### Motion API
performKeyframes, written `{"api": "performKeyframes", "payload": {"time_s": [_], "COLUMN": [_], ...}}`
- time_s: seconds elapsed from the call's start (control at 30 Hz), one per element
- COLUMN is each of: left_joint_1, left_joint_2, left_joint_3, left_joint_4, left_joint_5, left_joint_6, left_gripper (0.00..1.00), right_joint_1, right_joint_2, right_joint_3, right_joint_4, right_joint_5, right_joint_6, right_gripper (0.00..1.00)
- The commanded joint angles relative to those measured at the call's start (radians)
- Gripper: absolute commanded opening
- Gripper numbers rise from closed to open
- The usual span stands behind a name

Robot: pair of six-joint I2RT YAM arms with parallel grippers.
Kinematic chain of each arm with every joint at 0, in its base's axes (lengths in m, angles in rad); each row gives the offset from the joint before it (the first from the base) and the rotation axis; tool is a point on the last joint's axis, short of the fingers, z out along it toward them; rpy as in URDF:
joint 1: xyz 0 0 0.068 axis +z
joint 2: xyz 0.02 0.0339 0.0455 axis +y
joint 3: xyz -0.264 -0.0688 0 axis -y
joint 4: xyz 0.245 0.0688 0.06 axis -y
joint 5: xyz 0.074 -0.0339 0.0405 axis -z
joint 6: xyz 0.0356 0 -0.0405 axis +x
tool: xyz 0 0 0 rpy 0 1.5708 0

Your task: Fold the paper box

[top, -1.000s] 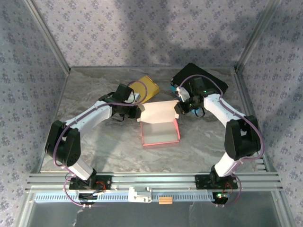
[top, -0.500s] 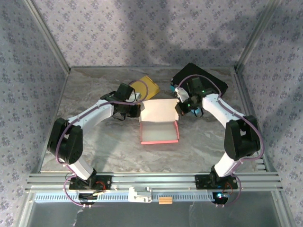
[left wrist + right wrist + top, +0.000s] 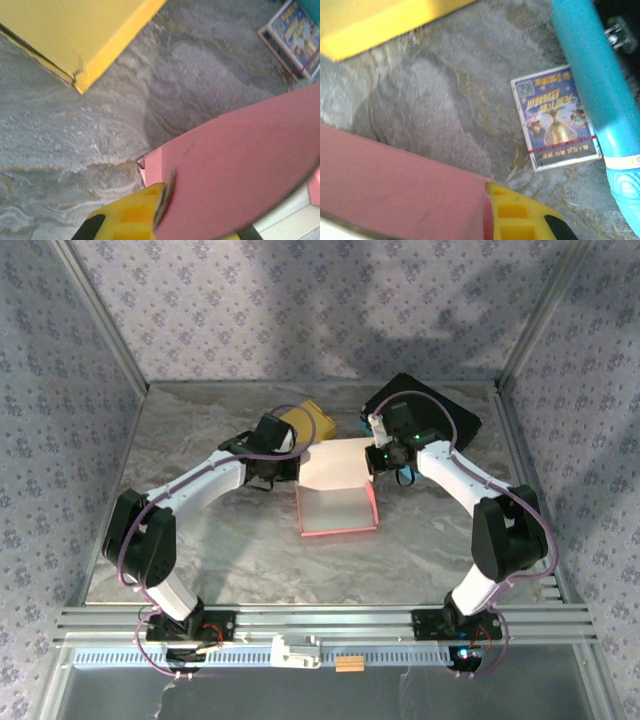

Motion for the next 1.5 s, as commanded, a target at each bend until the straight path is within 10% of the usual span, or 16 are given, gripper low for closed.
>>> {"api": "performKeyframes", "payload": {"time_s": [0.0,0.43,1.23,1.47], "left_joint_1": [0.003,0.049,0.008,-0.003], "left_joint_2": [0.023,0.054,0.007,0.005], "left_joint_3": [0.034,-0.051,-0.289,-0.315], "left_joint_4": [0.077,0.359,0.522,0.510], "left_joint_5": [-0.043,-0.027,0.011,-0.028], "left_joint_6": [-0.020,-0.029,-0.088,-0.083], "left_gripper": [0.00,0.00,0.00,0.00], "right_joint_1": [0.027,0.084,0.173,0.183], "right_joint_2": [-0.027,0.001,-0.011,-0.063], "right_joint_3": [-0.025,-0.149,-0.326,-0.318], "right_joint_4": [0.137,0.479,0.566,0.445], "right_joint_5": [0.078,0.200,0.326,0.324], "right_joint_6": [0.151,0.280,0.282,0.340], "right_gripper": [0.00,0.00,0.00,0.25]}}
